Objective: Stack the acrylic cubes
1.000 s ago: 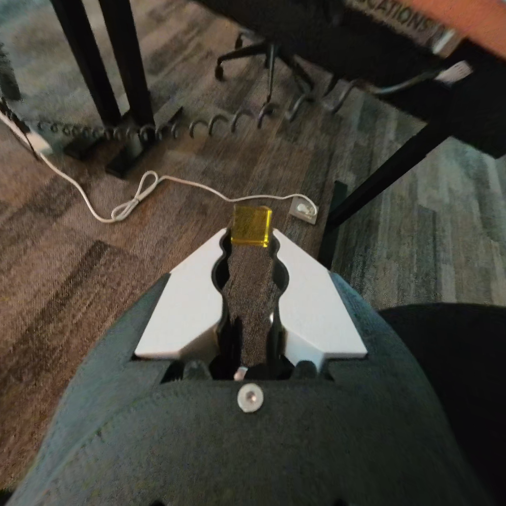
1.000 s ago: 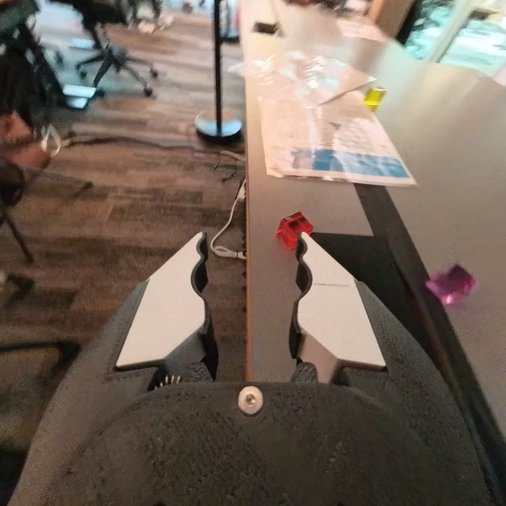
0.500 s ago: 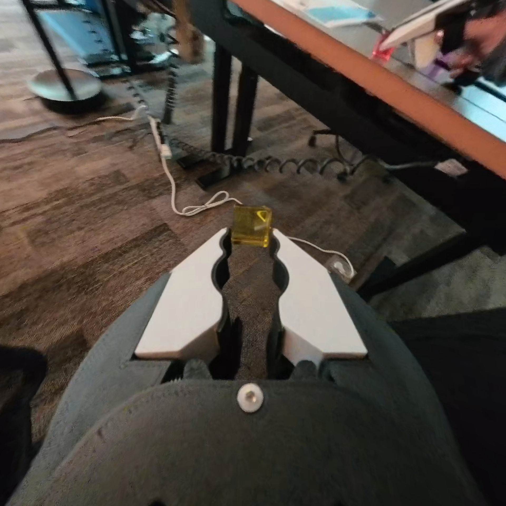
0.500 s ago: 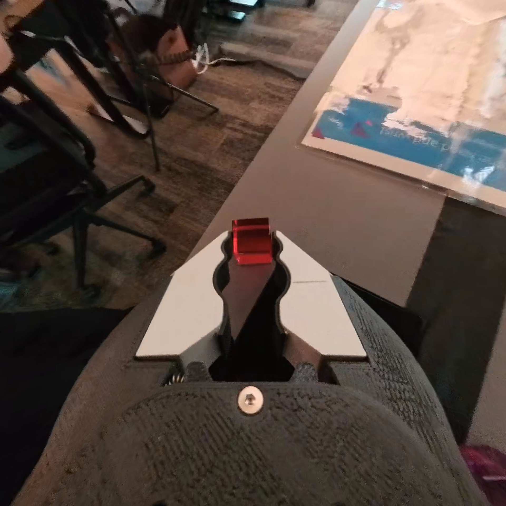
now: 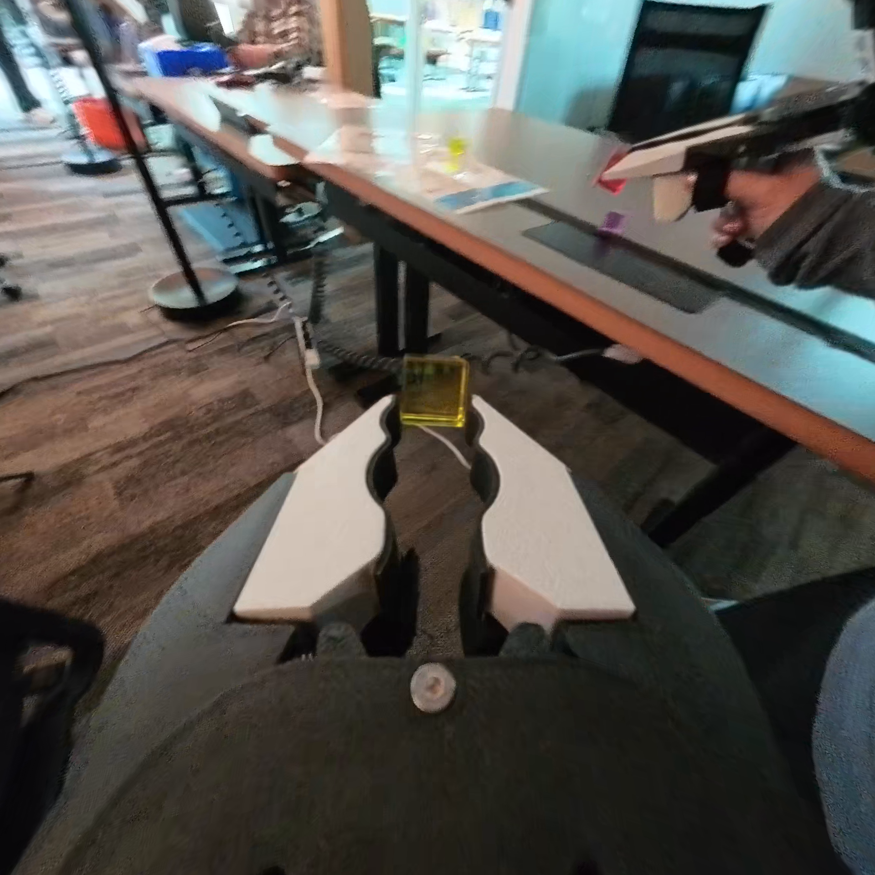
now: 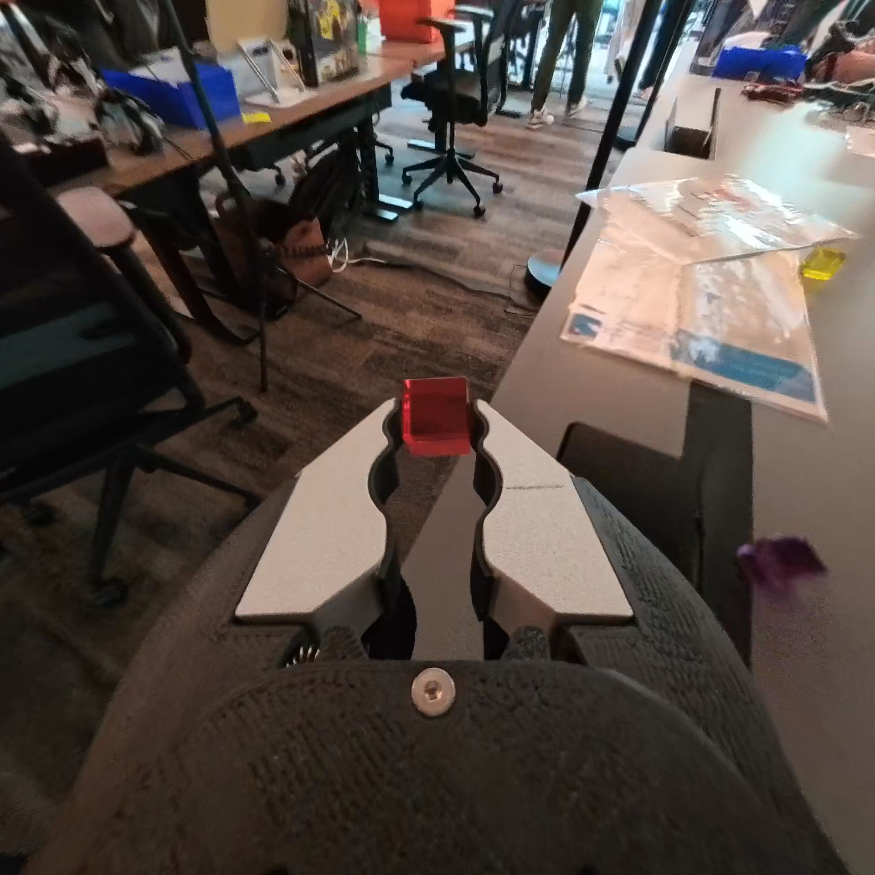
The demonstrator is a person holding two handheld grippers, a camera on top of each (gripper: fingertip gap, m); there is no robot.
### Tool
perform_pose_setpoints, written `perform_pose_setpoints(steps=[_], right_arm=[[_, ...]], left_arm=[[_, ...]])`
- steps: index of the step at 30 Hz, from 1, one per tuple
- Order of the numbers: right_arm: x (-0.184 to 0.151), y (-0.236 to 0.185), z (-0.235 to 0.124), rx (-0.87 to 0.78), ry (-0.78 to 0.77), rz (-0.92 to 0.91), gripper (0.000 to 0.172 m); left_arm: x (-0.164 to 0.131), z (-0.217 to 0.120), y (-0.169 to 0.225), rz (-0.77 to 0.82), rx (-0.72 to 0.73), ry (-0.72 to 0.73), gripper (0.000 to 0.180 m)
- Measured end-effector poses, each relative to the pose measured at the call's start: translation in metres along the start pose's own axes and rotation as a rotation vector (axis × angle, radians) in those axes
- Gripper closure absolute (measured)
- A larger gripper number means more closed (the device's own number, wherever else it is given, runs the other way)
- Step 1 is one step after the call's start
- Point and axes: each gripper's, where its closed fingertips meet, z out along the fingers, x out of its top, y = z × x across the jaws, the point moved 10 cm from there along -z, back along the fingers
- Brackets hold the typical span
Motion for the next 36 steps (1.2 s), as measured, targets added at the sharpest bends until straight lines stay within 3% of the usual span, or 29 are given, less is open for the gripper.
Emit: perform_pose_setpoints(steps=[8,14,20,23,29,33,36], right_arm=[[-0.029,-0.096,-0.191,-0.082,0.079,0.074,0.146],[-0.024,-0.111,-0.331,-0.265,0.180,0.056,0.146],[-0.057,-0.105,-0.454,-0.498,0.200,0.070,0.146],[-0.082,-0.098,-0.516,-0.612,0.156,0.058,0.145],[-0.133,-0.080,-0.678,-0.865,0.071,-0.021,0.145],[-0.172,-0.058,-0.792,-1.033,0.027,-0.008,0.145],[-0.193,-0.039,-0.858,-1.136,0.077,0.058,0.145]], left_arm=[[0.018,-0.039,0.112,0.092,-0.301,0.115,0.155],[0.041,-0.034,0.178,0.164,-0.480,0.143,0.155],[0.062,-0.003,0.263,0.214,-0.611,0.176,0.155],[0.074,0.022,0.347,0.199,-0.767,0.259,0.155],[0.082,0.072,0.564,0.155,-1.142,0.326,0.155],[0.086,0.098,0.701,0.122,-1.221,0.403,0.155],[0.090,0.115,0.788,0.107,-1.320,0.391,0.155]])
